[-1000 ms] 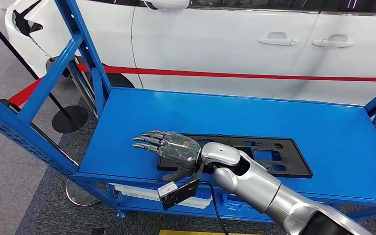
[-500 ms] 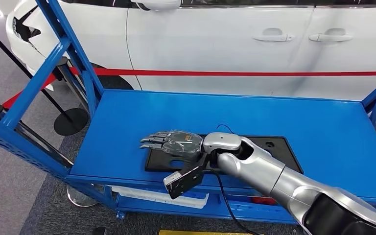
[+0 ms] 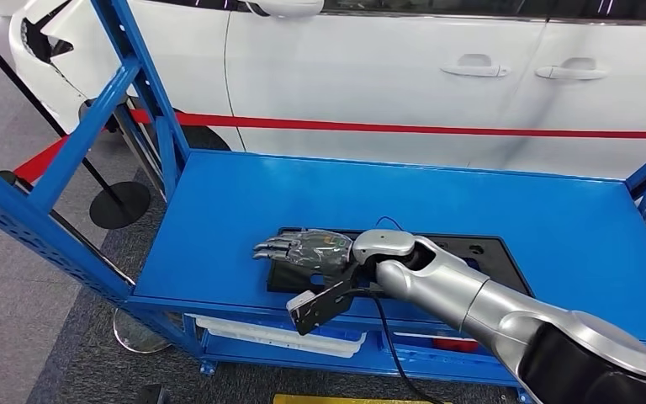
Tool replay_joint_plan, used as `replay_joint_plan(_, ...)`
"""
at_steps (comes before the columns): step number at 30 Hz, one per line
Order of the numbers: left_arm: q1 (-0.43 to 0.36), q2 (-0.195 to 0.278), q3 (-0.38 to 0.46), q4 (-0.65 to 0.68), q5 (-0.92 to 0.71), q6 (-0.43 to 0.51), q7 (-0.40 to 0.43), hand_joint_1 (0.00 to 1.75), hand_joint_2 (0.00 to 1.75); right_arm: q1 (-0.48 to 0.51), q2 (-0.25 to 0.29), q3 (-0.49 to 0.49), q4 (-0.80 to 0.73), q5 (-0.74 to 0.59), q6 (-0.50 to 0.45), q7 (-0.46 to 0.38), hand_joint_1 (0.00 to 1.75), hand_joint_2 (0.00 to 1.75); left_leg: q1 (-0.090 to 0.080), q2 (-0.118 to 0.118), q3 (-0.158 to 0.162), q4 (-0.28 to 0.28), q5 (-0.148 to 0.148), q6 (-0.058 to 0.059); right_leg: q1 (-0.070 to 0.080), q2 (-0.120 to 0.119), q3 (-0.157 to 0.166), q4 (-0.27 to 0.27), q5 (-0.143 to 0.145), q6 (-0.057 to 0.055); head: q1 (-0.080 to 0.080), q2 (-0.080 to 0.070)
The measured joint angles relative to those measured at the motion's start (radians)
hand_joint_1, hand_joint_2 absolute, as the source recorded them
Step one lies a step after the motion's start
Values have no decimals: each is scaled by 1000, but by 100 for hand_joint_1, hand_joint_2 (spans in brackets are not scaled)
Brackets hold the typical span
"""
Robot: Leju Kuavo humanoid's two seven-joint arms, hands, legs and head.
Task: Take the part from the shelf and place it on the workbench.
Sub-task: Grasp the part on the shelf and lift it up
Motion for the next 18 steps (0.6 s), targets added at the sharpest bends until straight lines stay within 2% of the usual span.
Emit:
replay_joint_plan(1,-1,2,2,0,4,1,-1,0,0,4,0,11,26,-6,-9,-7,0,175,0,0,0,0,0,2,-1,0,-32,64,-25,2,0,0)
replay_joint_plan(2,-2,4,3,0,9,2,-2,0,0,9,0,21,48,-10,-14,-11,0,175,-1,-1,0,1,0,2,-3,0,-52,104,-33,4,0,0)
replay_joint_plan(3,-2,5,5,0,14,2,-5,0,0,12,1,29,67,-14,-19,-14,0,175,-1,-1,0,2,-1,2,-4,0,-55,108,-23,4,0,0)
replay_joint_plan(4,-2,7,8,0,20,3,-8,0,0,14,2,36,85,-17,-24,-16,0,175,-1,-2,0,3,-2,1,-6,0,-40,75,4,4,0,0)
replay_joint_plan(5,-2,8,11,-1,27,3,-13,0,0,13,4,40,101,-21,-29,-16,0,175,-1,-2,0,5,-3,-2,-7,0,-9,10,40,1,0,0)
replay_joint_plan(7,-4,11,18,-1,38,4,-22,0,0,7,11,46,130,-27,-37,-17,0,175,-4,-2,-2,11,-8,-10,-5,0,50,-111,86,-6,0,0)
replay_joint_plan(8,-5,14,21,-1,41,4,-25,0,0,5,15,48,141,-29,-40,-17,0,175,-6,-2,-2,12,-9,-15,-3,0,66,-145,93,-9,-1,0)
replay_joint_plan(11,-9,22,26,-2,46,4,-31,0,0,3,28,55,162,-32,-45,-18,0,175,-6,-1,-2,10,-11,-31,-1,-1,70,-159,93,-22,-1,0)
replay_joint_plan(12,-10,24,27,-2,48,4,-32,0,0,1,32,58,168,-33,-46,-18,0,175,-4,-1,-5,20,-19,-37,-2,-2,73,-163,94,-28,-1,0)
replay_joint_plan(14,-10,29,29,-2,55,4,-37,0,0,-1,42,61,182,-36,-47,-20,0,175,-1,0,-36,94,-65,-46,-5,-6,78,-170,97,-39,-2,0)
replay_joint_plan(16,-10,32,34,-2,65,4,-44,0,0,-1,54,64,205,-37,-49,-28,0,175,0,1,-93,222,-124,-52,-4,-7,78,-170,97,-45,-2,0)
replay_joint_plan(17,-9,34,37,-2,71,3,-48,0,0,0,63,66,219,-38,-49,-33,0,175,1,1,-114,268,-136,-55,-3,-7,78,-170,97,-45,-2,0)
replay_joint_plan(18,-8,37,40,-2,76,3,-52,0,0,1,72,67,233,-37,-49,-36,0,175,1,1,-120,282,-131,-56,-3,-5,79,-169,97,-45,-2,0)
